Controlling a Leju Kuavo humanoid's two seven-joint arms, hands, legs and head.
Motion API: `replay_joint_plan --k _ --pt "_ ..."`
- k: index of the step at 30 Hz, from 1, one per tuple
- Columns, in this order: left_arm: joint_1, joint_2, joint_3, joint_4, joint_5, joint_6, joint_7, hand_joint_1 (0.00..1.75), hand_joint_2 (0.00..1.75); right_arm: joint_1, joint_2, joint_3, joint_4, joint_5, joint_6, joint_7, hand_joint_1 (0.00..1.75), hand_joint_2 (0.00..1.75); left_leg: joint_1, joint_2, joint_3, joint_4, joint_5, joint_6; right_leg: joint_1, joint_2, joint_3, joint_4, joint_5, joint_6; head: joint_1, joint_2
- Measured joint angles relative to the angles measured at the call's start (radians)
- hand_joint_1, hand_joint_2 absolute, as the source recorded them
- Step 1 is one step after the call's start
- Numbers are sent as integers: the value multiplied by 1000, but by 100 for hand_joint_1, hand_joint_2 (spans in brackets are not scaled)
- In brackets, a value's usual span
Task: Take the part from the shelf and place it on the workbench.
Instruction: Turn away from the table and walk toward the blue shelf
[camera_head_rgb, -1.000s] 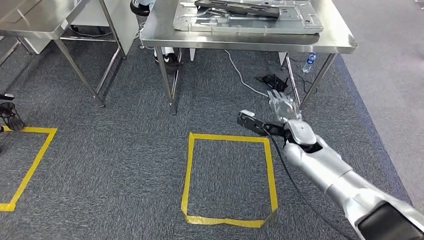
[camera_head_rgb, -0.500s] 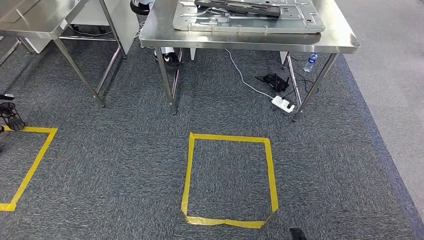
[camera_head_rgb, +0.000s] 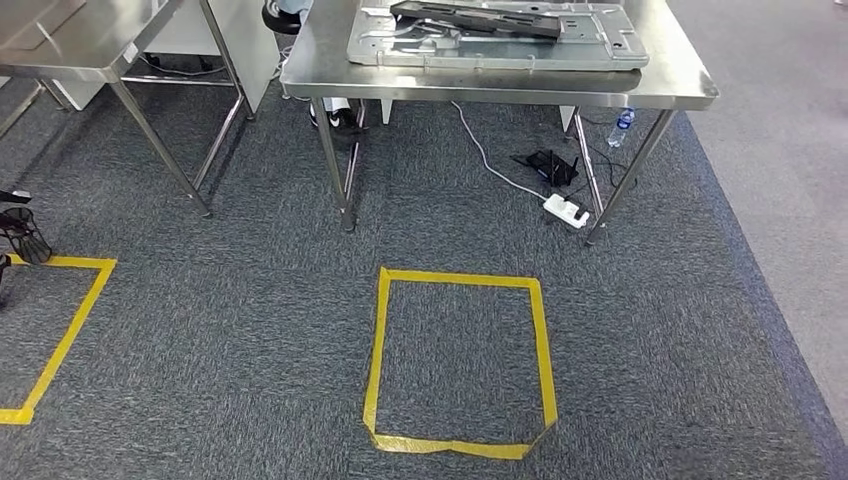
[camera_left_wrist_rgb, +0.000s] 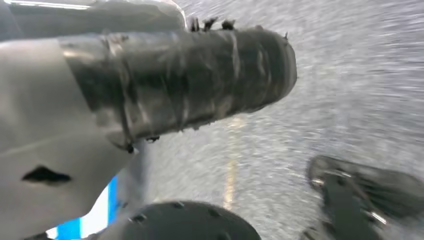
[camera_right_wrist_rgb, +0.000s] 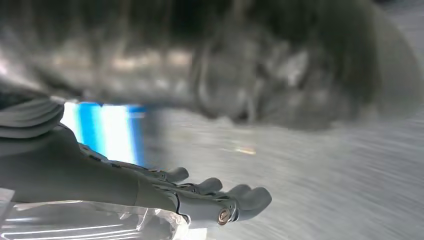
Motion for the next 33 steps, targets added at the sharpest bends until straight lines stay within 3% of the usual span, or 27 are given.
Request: replay_joint_plan --k 1,3,5,6,8,10,12,14,16,17,19,20,21,23,25,27,29,30,31,33 --pt "-1 0 -2 0 -12 -2 -31 0 0 0 1 -9 1 -15 -25 -103 0 0 4 7 13 -23 9 4 2 0 -11 26 -16 1 3 0" --pt "-3 -1 -8 0 -28 -13 -93 0 0 -2 2 -25 4 -37 -55 -281 0 0 8 21 28 -43 16 6 2 0 -67 139 -70 3 9 0" --pt "-6 -1 -15 0 -34 -32 -146 0 0 -2 5 -38 6 -50 -66 -392 0 0 11 35 30 -37 9 1 -4 -1 -121 235 -98 9 10 0" --pt "-6 -1 -18 0 -36 -45 -167 0 0 0 7 -42 8 -52 -69 -427 0 0 14 41 30 -31 4 -4 -9 -2 -125 235 -84 13 10 0" --pt "-6 -4 -21 -1 -37 -72 -192 0 0 1 10 -45 13 -47 -75 -455 0 0 24 53 29 -9 -13 -21 -21 -16 -80 131 -23 25 10 0" --pt "-7 -5 -23 -1 -35 -90 -184 0 0 -2 19 -46 16 -29 -87 -430 0 0 27 63 25 19 -34 -45 -22 -35 -44 50 8 28 14 0" --pt "-7 -5 -25 -1 -26 -97 -150 0 0 -6 25 -46 20 -2 -98 -358 0 0 21 73 23 33 -50 -63 -16 -36 -46 55 -1 5 16 0" --pt "-8 -8 -26 -1 -14 -96 -100 0 0 -8 23 -46 26 22 -103 -264 0 0 22 80 30 36 -57 -70 -15 -20 -48 62 -5 -22 13 0" --pt "-9 -8 -26 -1 2 -82 -37 0 0 -6 22 -46 31 36 -103 -169 0 0 27 58 24 70 -87 -71 -13 -2 -49 62 -4 -34 9 0" --pt "-9 -8 -26 -1 11 -71 -6 0 0 -5 20 -46 32 40 -103 -127 0 0 26 42 3 115 -117 -71 -11 7 -48 62 -4 -37 6 0" --pt "-7 -6 -26 -1 26 -50 42 0 0 -5 15 -46 34 46 -102 -62 0 0 18 17 -64 252 -181 -65 -3 27 -49 61 -4 -41 3 0" --pt "-5 -6 -26 -1 30 -45 54 0 0 -5 12 -46 35 48 -100 -46 0 0 13 12 -96 307 -195 -59 2 39 -48 61 -4 -42 1 0" --pt "-3 -6 -26 -1 33 -41 60 0 0 -4 10 -46 37 48 -100 -38 0 0 7 9 -115 331 -189 -51 8 52 -47 61 -5 -44 1 0" --pt "-2 -5 -26 -1 35 -39 62 0 0 -4 5 -46 39 49 -99 -34 0 0 -8 -5 -100 262 -122 -25 19 78 -41 59 -5 -47 2 0" --pt "-2 -3 -26 -1 36 -37 64 0 0 -6 4 -46 40 50 -98 -33 0 0 -21 -49 -50 134 -53 12 24 102 -34 53 -4 -50 6 0" --pt "-2 0 -26 0 38 -30 68 0 0 -9 3 -46 40 51 -98 -29 0 0 -30 -83 -22 67 -33 36 16 125 -34 44 1 -48 8 0" --pt "-8 1 -26 0 39 -21 67 0 0 -9 1 -46 41 52 -99 -34 0 0 -34 -70 -8 42 -26 44 9 150 -35 32 9 -38 3 0" --pt "-10 0 -26 0 39 -19 61 0 0 -6 -1 -46 41 51 -99 -50 0 0 -32 -55 3 23 -18 43 12 141 -35 30 11 -33 1 0" --pt "-10 0 -26 0 39 -19 51 0 0 -3 -2 -46 41 48 -99 -77 0 0 -29 -39 17 1 -10 42 17 118 -39 41 3 -29 3 0" --pt "-4 0 -26 -1 37 -29 20 0 0 -3 -5 -46 41 41 -100 -159 0 0 -23 -6 34 -27 1 37 20 47 -78 122 -44 -21 11 0"
